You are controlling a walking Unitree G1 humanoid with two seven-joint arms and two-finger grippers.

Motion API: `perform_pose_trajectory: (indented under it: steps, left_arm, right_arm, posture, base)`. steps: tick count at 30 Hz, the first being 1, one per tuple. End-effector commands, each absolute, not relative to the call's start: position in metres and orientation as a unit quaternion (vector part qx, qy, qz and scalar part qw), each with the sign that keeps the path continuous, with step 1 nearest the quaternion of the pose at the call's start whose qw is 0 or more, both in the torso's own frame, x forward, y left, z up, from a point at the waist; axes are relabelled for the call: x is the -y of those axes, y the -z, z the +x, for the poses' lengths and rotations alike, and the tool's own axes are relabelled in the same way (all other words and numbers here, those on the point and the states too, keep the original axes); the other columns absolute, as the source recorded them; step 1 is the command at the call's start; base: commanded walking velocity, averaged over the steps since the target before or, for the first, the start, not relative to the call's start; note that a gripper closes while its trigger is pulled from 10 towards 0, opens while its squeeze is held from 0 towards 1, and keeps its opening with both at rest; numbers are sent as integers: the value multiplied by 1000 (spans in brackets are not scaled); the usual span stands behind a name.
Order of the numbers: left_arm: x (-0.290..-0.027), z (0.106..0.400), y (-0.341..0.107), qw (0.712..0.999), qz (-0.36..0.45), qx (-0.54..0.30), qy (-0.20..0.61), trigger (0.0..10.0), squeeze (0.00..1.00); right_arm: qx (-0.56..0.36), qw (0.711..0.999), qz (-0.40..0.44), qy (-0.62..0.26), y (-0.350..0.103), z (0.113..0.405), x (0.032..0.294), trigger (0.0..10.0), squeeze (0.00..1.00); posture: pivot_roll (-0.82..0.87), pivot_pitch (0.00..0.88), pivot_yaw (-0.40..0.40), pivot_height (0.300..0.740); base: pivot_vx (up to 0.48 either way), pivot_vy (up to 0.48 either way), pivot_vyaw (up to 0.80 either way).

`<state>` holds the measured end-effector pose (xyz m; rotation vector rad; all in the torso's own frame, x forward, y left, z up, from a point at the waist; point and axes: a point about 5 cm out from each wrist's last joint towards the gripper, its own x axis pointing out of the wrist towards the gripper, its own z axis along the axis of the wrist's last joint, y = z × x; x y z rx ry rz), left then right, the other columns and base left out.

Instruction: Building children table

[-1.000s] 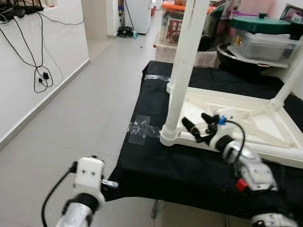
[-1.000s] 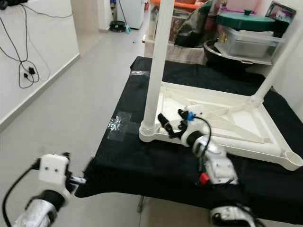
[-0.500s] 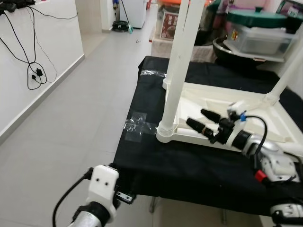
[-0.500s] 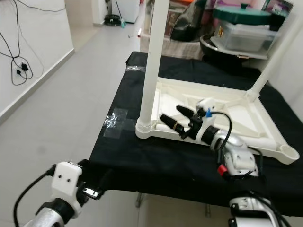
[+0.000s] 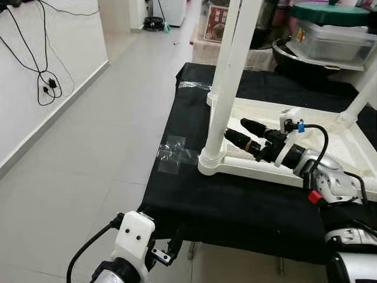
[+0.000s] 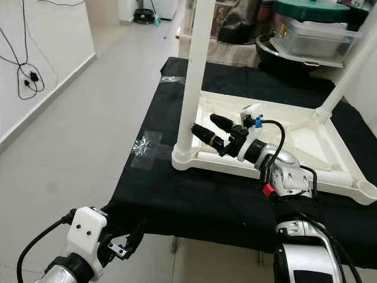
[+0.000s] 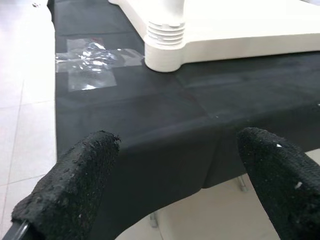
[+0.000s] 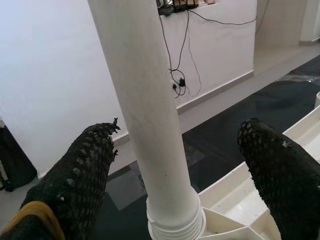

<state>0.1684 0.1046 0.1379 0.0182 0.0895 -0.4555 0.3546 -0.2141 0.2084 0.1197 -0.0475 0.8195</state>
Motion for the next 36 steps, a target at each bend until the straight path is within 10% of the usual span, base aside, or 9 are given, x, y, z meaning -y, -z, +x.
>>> perform_pose_trajectory:
  steps: [1, 36]
  left_arm:
    - [-104, 165, -138, 971, 10, -51, 233, 10000, 0]
    - [-100, 160, -141, 969, 9, -54, 241, 10000, 0]
  right_arm:
    - [41, 911, 57, -406, -215, 357, 212, 10000, 0]
    - [78, 886, 46, -455, -229, 381, 154, 10000, 0]
  posture:
    - [145, 125, -111, 740]
    - [151, 138, -129, 740]
  base:
    - [0, 0, 0]
    - [0, 0, 0]
